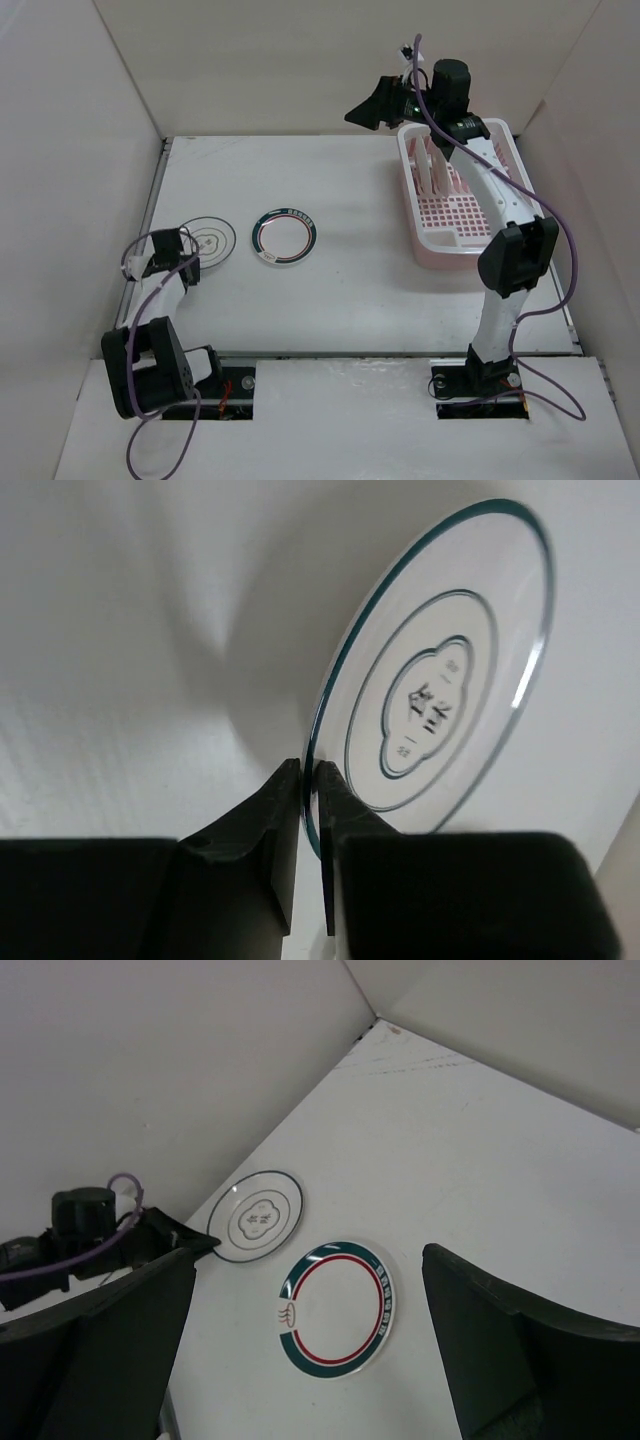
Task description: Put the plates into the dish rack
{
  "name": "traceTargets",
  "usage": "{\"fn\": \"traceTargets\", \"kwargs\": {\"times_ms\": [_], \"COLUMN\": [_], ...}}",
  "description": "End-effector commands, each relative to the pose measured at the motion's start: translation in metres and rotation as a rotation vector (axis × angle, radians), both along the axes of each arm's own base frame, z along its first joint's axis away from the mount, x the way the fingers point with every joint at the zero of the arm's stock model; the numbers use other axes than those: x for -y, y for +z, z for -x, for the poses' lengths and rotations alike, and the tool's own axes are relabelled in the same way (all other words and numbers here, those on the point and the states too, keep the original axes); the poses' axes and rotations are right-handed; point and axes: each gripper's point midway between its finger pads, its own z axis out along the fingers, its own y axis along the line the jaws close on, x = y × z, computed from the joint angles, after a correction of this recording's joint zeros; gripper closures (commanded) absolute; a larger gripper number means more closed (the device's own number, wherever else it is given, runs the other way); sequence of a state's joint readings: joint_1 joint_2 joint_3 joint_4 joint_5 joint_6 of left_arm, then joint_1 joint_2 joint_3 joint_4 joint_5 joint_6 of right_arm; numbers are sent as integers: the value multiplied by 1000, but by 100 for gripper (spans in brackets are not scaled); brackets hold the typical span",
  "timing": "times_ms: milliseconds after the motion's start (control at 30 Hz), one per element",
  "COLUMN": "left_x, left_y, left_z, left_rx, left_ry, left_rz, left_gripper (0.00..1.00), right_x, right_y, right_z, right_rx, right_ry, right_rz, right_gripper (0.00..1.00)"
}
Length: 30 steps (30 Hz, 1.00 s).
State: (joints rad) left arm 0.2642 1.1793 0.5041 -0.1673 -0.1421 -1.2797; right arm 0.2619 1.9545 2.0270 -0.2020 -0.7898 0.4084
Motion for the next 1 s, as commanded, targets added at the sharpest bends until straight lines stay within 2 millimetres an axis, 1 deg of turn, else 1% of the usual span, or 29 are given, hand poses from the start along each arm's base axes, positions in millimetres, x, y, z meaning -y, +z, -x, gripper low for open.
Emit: {"fn": "traceTargets", "kwargs": {"times_ms": [0,33,67,100,133,167,200,233,267,300,333,367,400,433,467,500,533,567,600,633,667,700,733,800,833,867,900,933,967], "left_x": [-21,-23,-29,-31,-31,-31,-36,-32,-31,-31,-27,-24,-18,-17,-11,-9,-4,2,9,21,28,41,49,73,79,90,97,106,109], "left_y": [39,51,80,94,99,96,127,132,129,150,154,160,167,180,183,184,200,209,212,217,230,237,236,253,252,252,252,250,253], "left_z": [-9,-11,-29,-36,-33,-40,-60,-66,-68,-78,-84,-87,-91,-99,-100,-104,-113,-115,-118,-124,-129,-133,-136,-142,-145,-147,-147,-147,-148], "left_rx": [-52,-51,11,20,-29,-83,-42,-54,-88,-43,-24,-6,16,45,47,43,83,108,116,136,167,198,196,250,251,253,258,261,278], "left_ry": [-60,-70,-86,-105,-122,-167,-185,-217,-240,-266,-296,-317,-348,-376,-408,-428,-455,-487,-519,-554,-579,-625,-658,-728,-747,-776,-794,-823,-825], "left_rz": [-128,-150,-187,-207,-201,-198,-221,-215,-202,-226,-210,-208,-208,-221,-200,-190,-202,-189,-183,-170,-166,-136,-121,-106,-97,-86,-78,-51,-36], "left_gripper": [100,100,100,100,100,100,100,100,100,100,100,100,100,100,100,100,100,100,100,100,100,100,100,100,100,100,100,100,100], "right_x": [9,4,4,-1,-6,-8,-10,-9,-20,-21,-22,-25,-27,-26,-19,-28,-30,-28,-31,-34,-38,-47,-57,-65,-80,-85,-86,-91,-95], "right_y": [36,30,20,25,14,24,14,12,6,1,2,-3,-8,-10,-15,-19,-26,-27,-24,-35,-33,-31,-31,-21,-16,-40,-6,-5,-5], "right_z": [11,11,6,9,7,9,7,1,1,1,-1,-5,-7,-6,-12,-7,-8,-5,0,4,8,16,23,42,59,71,81,87,91], "right_rx": [109,96,71,83,68,103,113,133,141,166,190,206,224,254,259,269,306,331,366,372,407,425,444,533,593,612,723,743,746], "right_ry": [-16,-5,-15,-5,-2,-11,-20,-77,-84,-101,-129,-210,-244,-270,-342,-349,-363,-397,-458,-456,-434,-387,-341,-272,-237,-193,-228,-218,-208], "right_rz": [21,32,41,37,57,67,121,161,194,245,277,340,383,434,484,513,575,627,683,731,751,739,733,736,724,758,704,697,693], "right_gripper": [1,1,1,1,1,1,1,1,1,1,1,1,1,1,1,1,1,1,1,1,1,1,1,2,2,2,2,2,2]}}
